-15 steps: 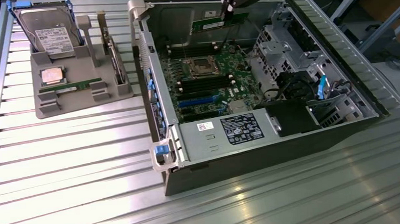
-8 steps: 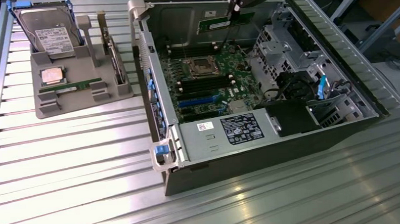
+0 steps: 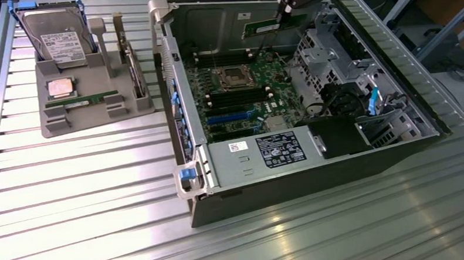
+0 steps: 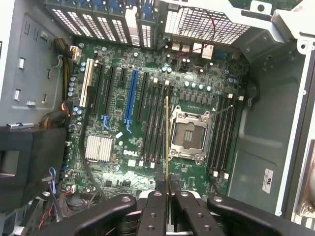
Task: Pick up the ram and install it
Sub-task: 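Pick up the ram and move it above insertion slot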
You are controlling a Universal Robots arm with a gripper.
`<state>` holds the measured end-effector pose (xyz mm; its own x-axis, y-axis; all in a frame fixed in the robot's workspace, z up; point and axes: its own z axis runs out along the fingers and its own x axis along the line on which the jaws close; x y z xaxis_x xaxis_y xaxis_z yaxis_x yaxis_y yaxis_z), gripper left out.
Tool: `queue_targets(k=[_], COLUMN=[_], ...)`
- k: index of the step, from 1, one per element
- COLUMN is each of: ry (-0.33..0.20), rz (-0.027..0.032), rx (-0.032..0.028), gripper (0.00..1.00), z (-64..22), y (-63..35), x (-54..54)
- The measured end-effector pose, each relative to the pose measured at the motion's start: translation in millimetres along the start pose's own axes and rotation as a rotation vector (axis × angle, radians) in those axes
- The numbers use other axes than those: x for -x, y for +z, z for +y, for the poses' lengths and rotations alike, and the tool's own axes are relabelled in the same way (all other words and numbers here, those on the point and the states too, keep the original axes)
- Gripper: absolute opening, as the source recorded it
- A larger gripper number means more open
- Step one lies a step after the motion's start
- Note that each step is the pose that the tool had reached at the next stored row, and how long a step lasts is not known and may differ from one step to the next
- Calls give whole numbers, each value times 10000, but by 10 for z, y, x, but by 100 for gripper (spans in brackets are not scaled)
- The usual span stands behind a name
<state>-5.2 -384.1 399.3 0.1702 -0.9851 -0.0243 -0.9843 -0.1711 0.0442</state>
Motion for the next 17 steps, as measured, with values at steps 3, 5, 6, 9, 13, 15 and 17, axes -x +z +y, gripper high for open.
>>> queue_targets(k=[3,5,6,9,13,15,17], ry=[0,1,8,754,1957,1991,1991], rz=[1,0,0,-33,-86,-89,-87], rx=[1,0,0,-18,-47,-49,-48], gripper=[13,13,13,13,13,13,13], z=[-89,-132,-141,-146,-146,-146,-147], y=[-5,-7,-7,-5,-3,-2,-3], x=[-15,-23,-24,-25,-25,-27,-28])
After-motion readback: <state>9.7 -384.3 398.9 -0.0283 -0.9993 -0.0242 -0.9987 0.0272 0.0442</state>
